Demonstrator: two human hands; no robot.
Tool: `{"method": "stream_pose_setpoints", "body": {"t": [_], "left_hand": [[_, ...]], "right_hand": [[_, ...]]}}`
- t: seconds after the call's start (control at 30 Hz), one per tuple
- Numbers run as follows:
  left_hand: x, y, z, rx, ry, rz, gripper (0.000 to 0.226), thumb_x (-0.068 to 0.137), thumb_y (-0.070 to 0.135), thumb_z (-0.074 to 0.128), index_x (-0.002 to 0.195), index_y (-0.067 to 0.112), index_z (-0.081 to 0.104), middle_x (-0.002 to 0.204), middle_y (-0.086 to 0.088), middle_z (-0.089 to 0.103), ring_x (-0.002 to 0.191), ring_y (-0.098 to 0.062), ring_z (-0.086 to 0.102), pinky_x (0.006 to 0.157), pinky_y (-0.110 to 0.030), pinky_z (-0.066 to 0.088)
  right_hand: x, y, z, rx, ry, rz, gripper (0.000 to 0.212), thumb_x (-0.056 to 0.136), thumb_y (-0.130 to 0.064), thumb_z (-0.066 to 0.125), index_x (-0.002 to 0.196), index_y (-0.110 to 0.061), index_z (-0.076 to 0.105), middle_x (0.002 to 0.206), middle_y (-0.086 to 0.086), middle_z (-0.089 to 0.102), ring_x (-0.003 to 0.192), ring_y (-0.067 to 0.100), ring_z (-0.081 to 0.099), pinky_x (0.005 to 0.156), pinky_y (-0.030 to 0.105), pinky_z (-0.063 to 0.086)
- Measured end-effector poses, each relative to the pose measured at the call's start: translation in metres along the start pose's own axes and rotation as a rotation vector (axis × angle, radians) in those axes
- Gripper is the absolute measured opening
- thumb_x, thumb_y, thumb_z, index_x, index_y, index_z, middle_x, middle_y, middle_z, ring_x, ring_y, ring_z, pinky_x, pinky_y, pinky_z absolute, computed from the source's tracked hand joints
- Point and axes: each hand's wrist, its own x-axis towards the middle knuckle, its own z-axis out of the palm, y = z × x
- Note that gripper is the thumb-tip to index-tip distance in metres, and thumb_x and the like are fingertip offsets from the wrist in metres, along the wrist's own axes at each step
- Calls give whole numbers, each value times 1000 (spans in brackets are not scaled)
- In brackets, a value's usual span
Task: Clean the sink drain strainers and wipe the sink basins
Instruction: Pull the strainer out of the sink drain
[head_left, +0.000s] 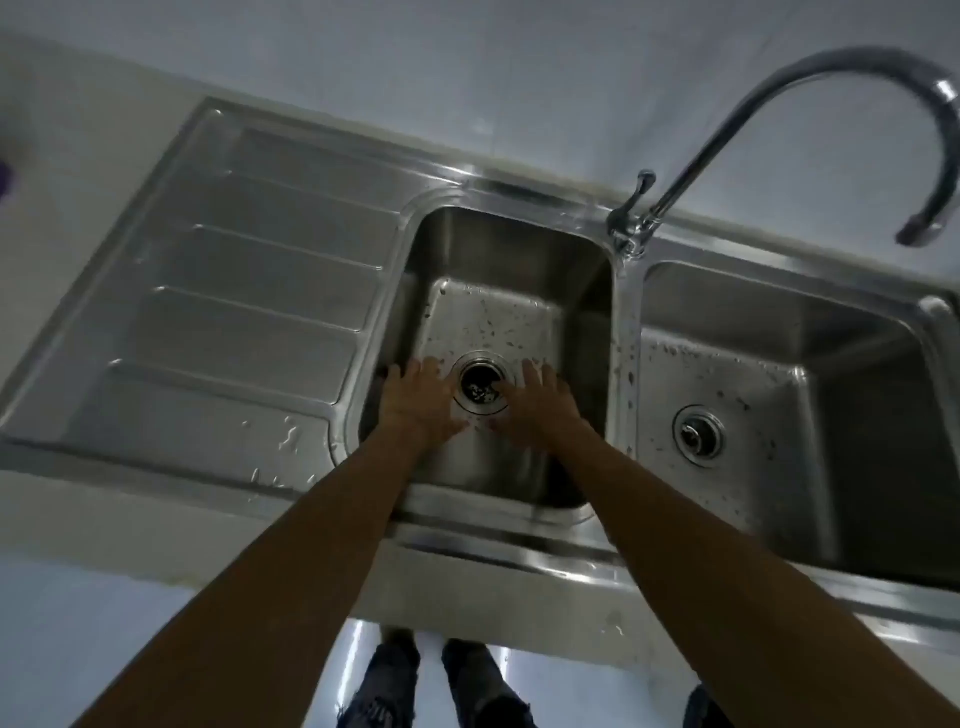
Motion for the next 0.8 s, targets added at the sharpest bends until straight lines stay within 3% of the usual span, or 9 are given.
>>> {"method": "stream_pose_setpoints", "body": {"t": [0.17, 0.3, 0.4, 0.47, 0.57, 0.7, 0.8], "left_hand": [[32, -3, 32, 85, -2, 65, 77, 91, 67, 57, 157, 33, 35, 171, -16, 9, 158, -36, 10, 125, -54, 15], [51, -2, 43, 50, 5, 130, 57, 100, 57, 51, 153, 36, 43, 173, -16, 0, 160, -37, 1, 126, -55, 9], [59, 3, 47, 84, 14, 160, 46, 105, 43, 47, 150, 36, 47, 172, -18, 0, 159, -39, 2, 126, -56, 10], [63, 4, 48, 83, 12, 158, 44, 104, 39, 51, 148, 34, 51, 172, -18, 6, 158, -39, 7, 125, -55, 13], [66, 4, 47, 80, 47, 177, 41, 97, 37, 57, 137, 29, 64, 161, -10, 33, 146, -32, 31, 118, -49, 23], [66, 3, 41, 55, 105, 170, 37, 97, 41, 58, 130, 27, 68, 146, -3, 55, 132, -25, 49, 116, -47, 26], [61, 1, 28, -1, 181, 195, 45, 94, 45, 63, 134, 23, 59, 141, -4, 60, 128, -24, 54, 112, -44, 28]], "right_hand": [[34, 2, 21, -151, 12, 22, 71, 93, -71, 43, 156, -43, 24, 166, 18, -22, 151, 48, -17, 121, 63, 4], [46, 2, 30, -194, -13, -5, 65, 98, -67, 37, 156, -39, 30, 166, 17, -20, 152, 45, -16, 122, 64, 4], [46, 1, 32, -166, 20, -1, 62, 95, -63, 48, 149, -32, 43, 168, 18, -9, 154, 44, -7, 123, 61, 10], [45, 3, 29, -123, 87, -39, 57, 93, -57, 56, 142, -28, 51, 168, 16, 8, 154, 40, 7, 121, 58, 18], [45, 3, 24, -81, 191, -97, 47, 92, -47, 60, 134, -25, 59, 157, 7, 38, 145, 29, 33, 113, 48, 29], [38, 1, 16, -38, 244, -104, 41, 92, -44, 62, 128, -24, 66, 152, 4, 47, 137, 28, 45, 109, 47, 33], [27, 3, 10, 9, 319, -88, 46, 91, -40, 62, 135, -27, 59, 153, 2, 48, 135, 27, 48, 107, 45, 36]]}}
